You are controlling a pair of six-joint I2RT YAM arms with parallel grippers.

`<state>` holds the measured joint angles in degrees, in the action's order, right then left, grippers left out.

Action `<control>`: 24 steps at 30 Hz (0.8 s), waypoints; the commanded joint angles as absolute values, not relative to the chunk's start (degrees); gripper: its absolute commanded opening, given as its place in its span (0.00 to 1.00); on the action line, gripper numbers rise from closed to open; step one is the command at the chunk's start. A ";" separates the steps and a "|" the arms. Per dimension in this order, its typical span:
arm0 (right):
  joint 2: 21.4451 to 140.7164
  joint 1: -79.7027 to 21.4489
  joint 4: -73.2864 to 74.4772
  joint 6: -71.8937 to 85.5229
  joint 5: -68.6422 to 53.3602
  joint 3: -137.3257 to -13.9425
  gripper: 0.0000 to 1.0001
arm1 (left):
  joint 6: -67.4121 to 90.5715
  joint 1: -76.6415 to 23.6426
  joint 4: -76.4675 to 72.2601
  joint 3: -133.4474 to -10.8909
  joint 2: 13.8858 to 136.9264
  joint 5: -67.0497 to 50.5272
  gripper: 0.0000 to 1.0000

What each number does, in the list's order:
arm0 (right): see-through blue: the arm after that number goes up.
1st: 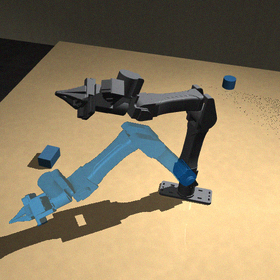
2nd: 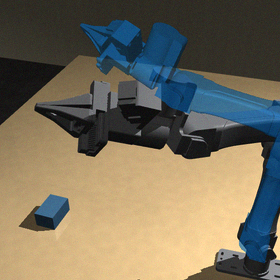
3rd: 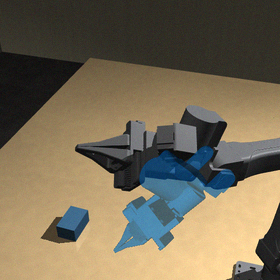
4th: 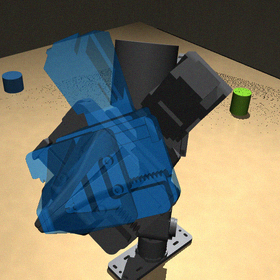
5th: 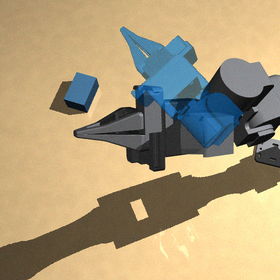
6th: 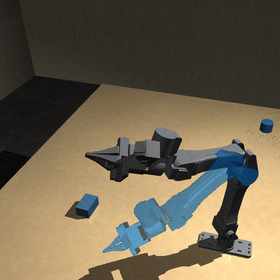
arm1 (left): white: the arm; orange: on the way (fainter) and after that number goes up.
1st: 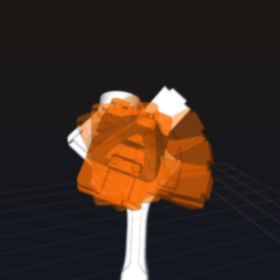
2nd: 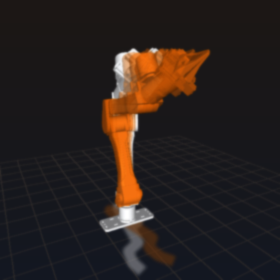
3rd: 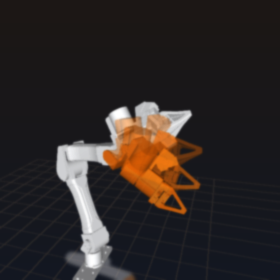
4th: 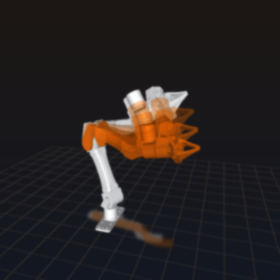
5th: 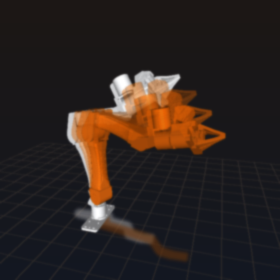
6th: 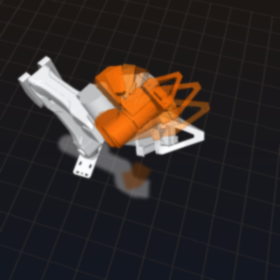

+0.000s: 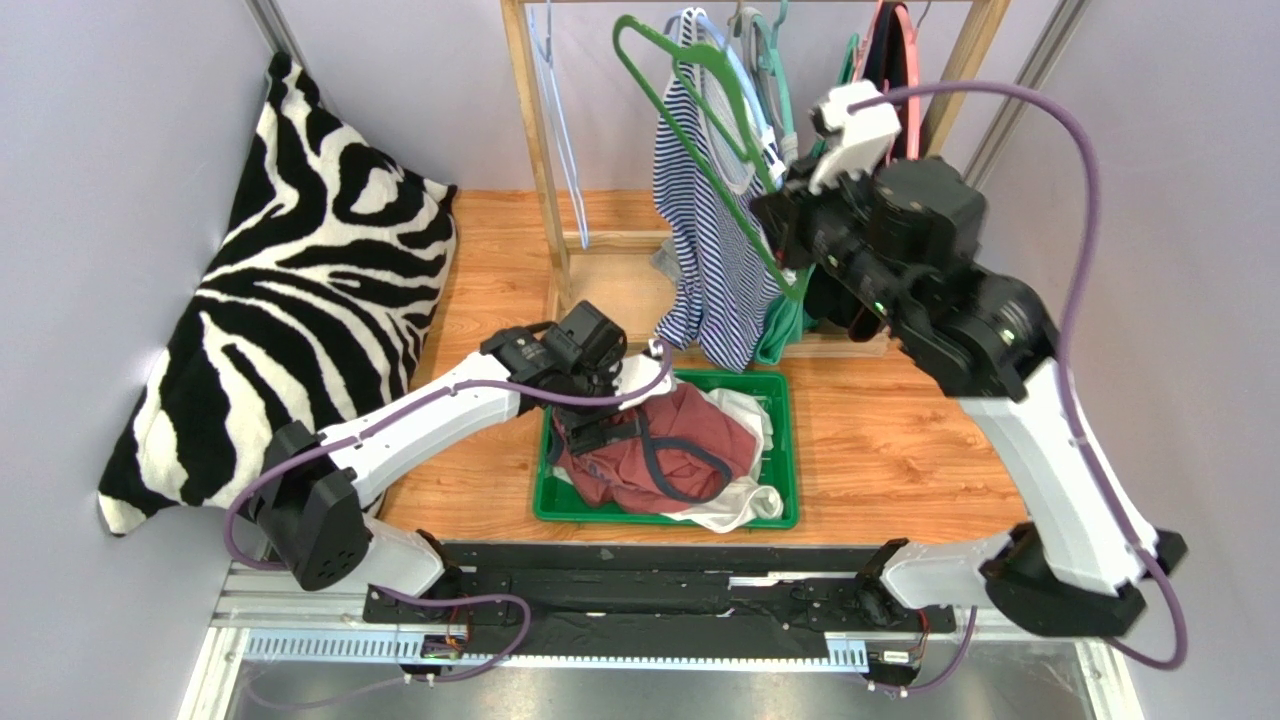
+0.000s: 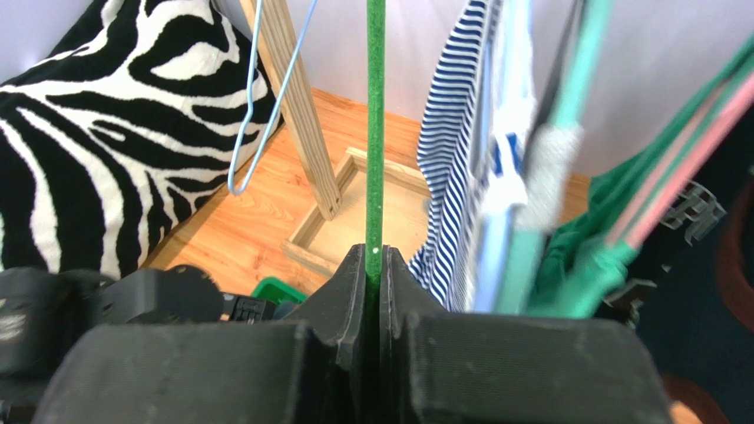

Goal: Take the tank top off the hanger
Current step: Place the hanger in the bin.

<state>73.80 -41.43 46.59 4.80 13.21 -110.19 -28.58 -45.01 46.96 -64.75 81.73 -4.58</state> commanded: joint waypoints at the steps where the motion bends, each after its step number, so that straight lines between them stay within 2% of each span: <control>1: 80.67 -41.31 41.13 5.63 14.06 -116.09 0.00 | -27.16 -45.35 52.99 -74.78 76.30 -6.23 0.94; 9: 91.31 -41.31 40.96 2.73 15.55 -126.46 0.00 | -24.44 -45.26 54.04 -82.06 64.35 -10.19 0.96; 13: 94.65 -40.96 41.22 1.58 15.73 -129.54 0.00 | -22.50 -45.26 58.44 -89.37 63.55 -8.08 0.96; 19: 99.13 -39.64 41.14 1.84 13.89 -132.97 0.00 | -24.96 -45.35 64.07 -96.24 61.44 -13.71 0.97; 24: 102.65 -38.94 39.55 2.20 13.10 -133.94 0.00 | -25.58 -45.18 62.15 -97.29 59.86 -7.13 0.97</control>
